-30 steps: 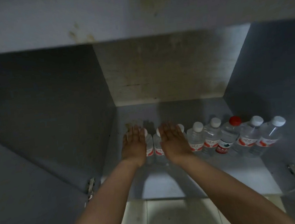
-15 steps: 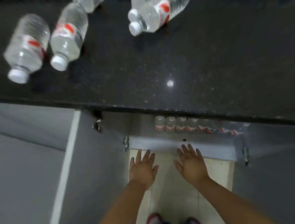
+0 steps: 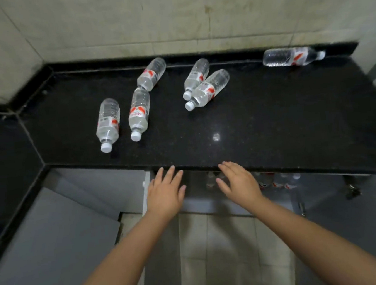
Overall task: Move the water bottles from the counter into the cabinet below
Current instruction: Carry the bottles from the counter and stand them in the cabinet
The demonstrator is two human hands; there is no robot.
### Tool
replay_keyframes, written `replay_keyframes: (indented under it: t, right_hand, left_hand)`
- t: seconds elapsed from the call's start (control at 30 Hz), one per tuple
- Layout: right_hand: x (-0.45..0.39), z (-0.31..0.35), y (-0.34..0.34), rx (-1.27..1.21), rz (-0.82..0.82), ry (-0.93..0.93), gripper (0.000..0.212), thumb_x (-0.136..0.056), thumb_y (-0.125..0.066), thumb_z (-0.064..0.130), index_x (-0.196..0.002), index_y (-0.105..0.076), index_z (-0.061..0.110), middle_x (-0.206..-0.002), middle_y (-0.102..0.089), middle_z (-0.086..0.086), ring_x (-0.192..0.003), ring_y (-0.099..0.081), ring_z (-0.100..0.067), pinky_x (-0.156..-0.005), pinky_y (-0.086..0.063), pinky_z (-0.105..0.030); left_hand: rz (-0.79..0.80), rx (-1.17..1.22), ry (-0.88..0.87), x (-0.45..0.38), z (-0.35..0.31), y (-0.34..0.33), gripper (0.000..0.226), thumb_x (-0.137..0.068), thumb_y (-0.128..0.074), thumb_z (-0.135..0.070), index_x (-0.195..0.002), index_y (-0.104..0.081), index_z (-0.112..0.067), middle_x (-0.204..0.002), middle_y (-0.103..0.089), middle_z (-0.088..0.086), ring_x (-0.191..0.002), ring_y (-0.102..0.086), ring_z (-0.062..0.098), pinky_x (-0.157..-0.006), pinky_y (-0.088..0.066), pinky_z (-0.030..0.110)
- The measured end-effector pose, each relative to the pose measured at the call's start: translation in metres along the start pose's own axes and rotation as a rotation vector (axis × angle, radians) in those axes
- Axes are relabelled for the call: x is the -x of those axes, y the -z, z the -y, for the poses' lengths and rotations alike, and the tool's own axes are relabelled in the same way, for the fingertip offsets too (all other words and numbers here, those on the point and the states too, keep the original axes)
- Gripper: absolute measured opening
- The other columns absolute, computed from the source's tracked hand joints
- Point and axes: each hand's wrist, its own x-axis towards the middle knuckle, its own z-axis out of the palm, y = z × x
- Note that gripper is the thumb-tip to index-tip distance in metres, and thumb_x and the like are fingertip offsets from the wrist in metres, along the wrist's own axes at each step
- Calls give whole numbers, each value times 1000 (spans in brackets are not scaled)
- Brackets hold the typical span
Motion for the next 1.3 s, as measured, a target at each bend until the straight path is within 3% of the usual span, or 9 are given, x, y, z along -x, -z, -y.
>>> replay_keyframes:
  t: [0.1, 0.2, 0.37, 0.5, 0.67, 0.77, 0.9, 1.13, 1.3]
  right_hand:
    - [-21, -23, 27, -65, -114, -86, 40, -73, -68, 25, -104, -72, 0, -107, -73, -20, -101, -71, -34, -81, -58, -44]
    - [-37, -63, 54, -70, -124, -201, 49, -91, -58, 27, -134, -51, 3, -142, -50, -16, -136, -43, -28, -113, -35, -38]
    - [-63, -140, 83, -58, -106, -296, 50, -93, -55, 29, -137, -48, 6, -148, -43, -11, -141, -35, -23, -116, -28, -34]
    - [-111, -209, 83, -58, -56, -306, 51, -94, -52, 33, -139, -46, 9, -150, -41, -8, -143, -31, -20, -118, -23, -31]
    - [-170, -280, 62, -139, 24, -297, 49, -95, -52, 30, -139, -45, 9, -150, -40, -7, -144, -29, -20, -119, -23, -32]
    - [-197, -315, 60, -152, 38, -304, 46, -93, -55, 24, -135, -50, 4, -147, -45, -12, -141, -35, -23, -117, -25, -33]
    - [-239, -346, 64, -157, -14, -346, 44, -94, -54, 21, -133, -51, 1, -143, -48, -17, -137, -39, -27, -114, -29, -34]
    - [-317, -392, 99, -183, -218, -598, 42, -95, -46, 22, -130, -50, -2, -137, -49, -20, -128, -42, -36, -105, -38, -45]
    - [-346, -441, 109, -422, -310, -918, 51, -99, -38, 28, -145, -29, 7, -155, -22, -19, -142, -22, -35, -114, -27, -47]
  left_hand:
    - [-79, 9, -2, -30, -1, 26, 53, -100, -34, -36, -148, -22, -20, -160, -17, 0, -148, -12, 23, -118, -23, 39]
    - [-97, 65, -25, -68, -18, 46, 54, -99, -37, -31, -148, -23, -13, -159, -19, 6, -148, -15, 23, -119, -22, 37]
    - [-83, 163, 26, -144, -62, 62, 56, -99, -40, -27, -147, -22, -6, -157, -21, 11, -147, -19, 24, -118, -26, 36]
    - [-107, 175, 128, -223, -89, 63, 51, -92, -53, -23, -136, -36, -3, -140, -41, 15, -129, -44, 29, -101, -43, 42]
    - [-9, 211, 392, -295, -89, 54, 60, -90, -57, -14, -140, -28, -2, -139, -40, 22, -130, -39, 35, -105, -39, 46]
    - [-31, 276, 437, -301, -94, 47, 44, -92, -50, -9, -132, -36, 4, -130, -48, 29, -120, -47, 43, -99, -41, 50]
    - [-231, 305, 307, -289, -132, 67, 44, -91, -58, -13, -131, -44, 1, -127, -46, 28, -110, -51, 45, -91, -44, 49]
    - [-493, 118, -221, -345, -223, 142, 29, -85, -58, -23, -111, -48, -17, -102, -56, 28, -92, -59, 43, -70, -54, 47]
    - [-517, 70, -225, -398, -258, 162, 54, -82, -37, -37, -117, -57, -1, -101, -57, 32, -96, -57, 47, -78, -52, 49]
